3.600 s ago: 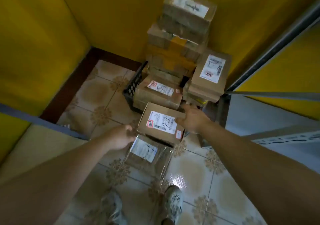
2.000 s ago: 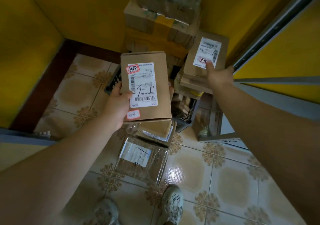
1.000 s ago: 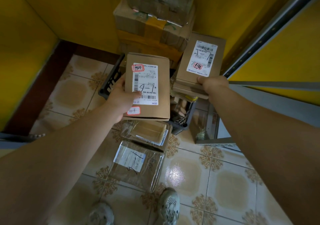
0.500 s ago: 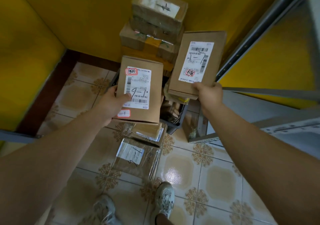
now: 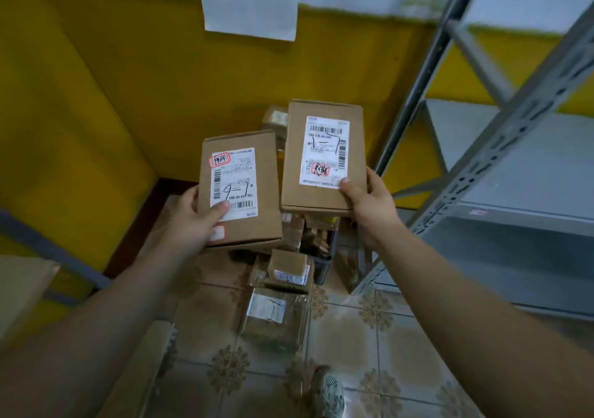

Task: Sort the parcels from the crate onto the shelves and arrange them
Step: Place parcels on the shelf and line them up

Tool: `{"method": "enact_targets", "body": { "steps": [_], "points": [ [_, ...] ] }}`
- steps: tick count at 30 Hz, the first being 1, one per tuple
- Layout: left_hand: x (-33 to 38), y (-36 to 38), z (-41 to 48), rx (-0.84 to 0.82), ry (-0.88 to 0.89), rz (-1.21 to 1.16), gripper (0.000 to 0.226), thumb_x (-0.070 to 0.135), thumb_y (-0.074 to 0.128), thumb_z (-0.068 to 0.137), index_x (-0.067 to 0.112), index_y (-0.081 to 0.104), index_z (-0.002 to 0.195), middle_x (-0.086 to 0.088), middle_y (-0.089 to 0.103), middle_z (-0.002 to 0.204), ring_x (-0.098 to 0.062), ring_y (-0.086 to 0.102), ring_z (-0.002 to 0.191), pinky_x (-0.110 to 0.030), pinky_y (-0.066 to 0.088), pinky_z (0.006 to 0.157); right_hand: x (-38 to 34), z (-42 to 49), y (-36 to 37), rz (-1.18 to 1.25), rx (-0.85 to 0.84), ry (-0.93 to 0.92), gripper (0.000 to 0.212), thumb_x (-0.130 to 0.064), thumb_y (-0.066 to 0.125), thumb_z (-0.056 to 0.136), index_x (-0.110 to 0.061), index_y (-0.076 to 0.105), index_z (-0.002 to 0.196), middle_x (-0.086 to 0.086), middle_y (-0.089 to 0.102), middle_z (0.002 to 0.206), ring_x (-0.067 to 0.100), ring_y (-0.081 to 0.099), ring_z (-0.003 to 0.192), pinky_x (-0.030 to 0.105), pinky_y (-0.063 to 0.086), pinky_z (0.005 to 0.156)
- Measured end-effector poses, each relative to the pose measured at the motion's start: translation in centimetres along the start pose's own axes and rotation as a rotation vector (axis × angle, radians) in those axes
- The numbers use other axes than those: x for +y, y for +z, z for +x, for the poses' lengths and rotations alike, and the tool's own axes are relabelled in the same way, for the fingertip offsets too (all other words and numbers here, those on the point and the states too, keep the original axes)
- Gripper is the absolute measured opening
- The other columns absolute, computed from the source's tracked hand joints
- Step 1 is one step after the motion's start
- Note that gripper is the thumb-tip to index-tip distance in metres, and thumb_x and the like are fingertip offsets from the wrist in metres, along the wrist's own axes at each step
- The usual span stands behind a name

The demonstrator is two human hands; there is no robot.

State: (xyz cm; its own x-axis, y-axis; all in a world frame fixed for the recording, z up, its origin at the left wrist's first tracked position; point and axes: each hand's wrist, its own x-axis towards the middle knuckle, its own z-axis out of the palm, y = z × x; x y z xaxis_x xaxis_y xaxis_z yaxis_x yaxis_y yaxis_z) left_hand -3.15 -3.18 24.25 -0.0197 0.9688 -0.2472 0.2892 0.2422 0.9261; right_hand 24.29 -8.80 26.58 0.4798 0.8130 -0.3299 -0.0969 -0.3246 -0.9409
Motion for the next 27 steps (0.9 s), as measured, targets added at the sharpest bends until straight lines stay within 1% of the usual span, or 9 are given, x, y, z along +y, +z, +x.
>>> {"method": "enact_targets", "body": {
  "steps": [3,5,10,13,15,16,20,24,27],
  "points": [
    [2.2,-3.6,-2.8,-0.049,0.061,-0.007,0.044,0.022,0.069,0.089,0.026,0.052,0.129,0.006,0.065,0.113,-0.012,0.067,0.089,-0.024,0.057,0.058,-2.1,-5.2,0.2,-0.062,-0.022,-0.006,0.053,-0.029,0.068,0.093,-0.021,0.046,0.14,0.002,0.065,0.123,0.022,0.065,0.108,0.047,0.056,0.093],
    [3.9,-5.4,-4.9,-0.08,0.116,-0.011,0.04,0.018,0.067,0.09,0.026,0.052,0.127,0.007,0.066,0.109,-0.013,0.066,0.093,-0.027,0.056,0.063,-3.2,-8.3,0.0,-0.107,-0.024,-0.001,0.047,-0.026,0.067,0.094,-0.017,0.048,0.136,0.004,0.065,0.122,0.023,0.065,0.106,0.048,0.055,0.094],
    [8.1,-7.4,-9.7,-0.149,0.279,-0.006,0.039,0.013,0.065,0.091,0.029,0.052,0.125,0.019,0.064,0.097,-0.002,0.063,0.086,-0.019,0.048,0.067,-5.4,-14.6,-1.7,-0.112,0.079,-0.045,0.038,-0.016,0.064,0.092,-0.014,0.05,0.128,0.007,0.063,0.124,0.026,0.063,0.106,0.05,0.053,0.096],
    [10.7,-6.6,-12.8,-0.231,0.349,-0.044,0.039,0.015,0.061,0.094,0.034,0.049,0.126,0.02,0.065,0.101,-0.002,0.064,0.086,-0.022,0.049,0.067,-6.8,-18.1,-3.8,-0.094,0.183,-0.168,0.063,-0.037,0.066,0.089,-0.025,0.037,0.143,-0.003,0.059,0.128,0.022,0.061,0.11,0.048,0.052,0.098],
    [12.1,-5.5,-14.7,-0.295,0.375,-0.062,0.038,0.017,0.057,0.096,0.038,0.045,0.126,0.019,0.066,0.103,-0.003,0.063,0.082,-0.021,0.048,0.06,-7.4,-20.1,-6.1,-0.074,0.219,-0.222,0.084,-0.057,0.07,0.078,-0.04,0.027,0.148,-0.007,0.056,0.134,0.023,0.061,0.115,0.05,0.052,0.097],
    [12.7,-4.7,-15.8,-0.322,0.385,-0.069,0.038,0.018,0.057,0.097,0.039,0.044,0.126,0.018,0.066,0.104,-0.003,0.063,0.08,-0.02,0.047,0.057,-7.6,-21.0,-7.5,-0.062,0.231,-0.235,0.087,-0.06,0.071,0.077,-0.043,0.025,0.148,-0.006,0.055,0.137,0.024,0.061,0.115,0.05,0.054,0.095],
    [15.2,0.0,-21.0,-0.4,0.453,-0.076,0.048,0.016,0.064,0.091,0.032,0.036,0.127,0.013,0.063,0.104,-0.003,0.061,0.08,-0.014,0.049,0.052,-8.1,-25.2,-14.9,-0.023,0.3,-0.259,0.079,-0.051,0.069,0.087,-0.045,0.021,0.15,0.003,0.056,0.136,0.028,0.065,0.108,0.049,0.057,0.089],
    [17.1,6.8,-27.1,-0.486,0.526,-0.059,0.071,0.015,0.075,0.082,0.023,0.035,0.14,0.014,0.06,0.108,-0.002,0.061,0.093,-0.024,0.056,0.072,-7.0,-30.3,-24.2,-0.027,0.486,-0.334,0.081,-0.041,0.071,0.088,-0.042,0.021,0.151,0.0,0.06,0.131,0.025,0.064,0.109,0.049,0.056,0.092],
    [17.8,12.4,-32.6,-0.536,0.563,-0.069,0.073,0.012,0.075,0.082,0.028,0.034,0.14,0.014,0.06,0.103,-0.001,0.06,0.09,-0.014,0.05,0.063,-5.6,-34.6,-31.5,-0.087,0.597,-0.361,0.079,-0.034,0.073,0.088,-0.038,0.025,0.151,-0.008,0.064,0.117,0.019,0.065,0.104,0.044,0.055,0.091]
  ]
}}
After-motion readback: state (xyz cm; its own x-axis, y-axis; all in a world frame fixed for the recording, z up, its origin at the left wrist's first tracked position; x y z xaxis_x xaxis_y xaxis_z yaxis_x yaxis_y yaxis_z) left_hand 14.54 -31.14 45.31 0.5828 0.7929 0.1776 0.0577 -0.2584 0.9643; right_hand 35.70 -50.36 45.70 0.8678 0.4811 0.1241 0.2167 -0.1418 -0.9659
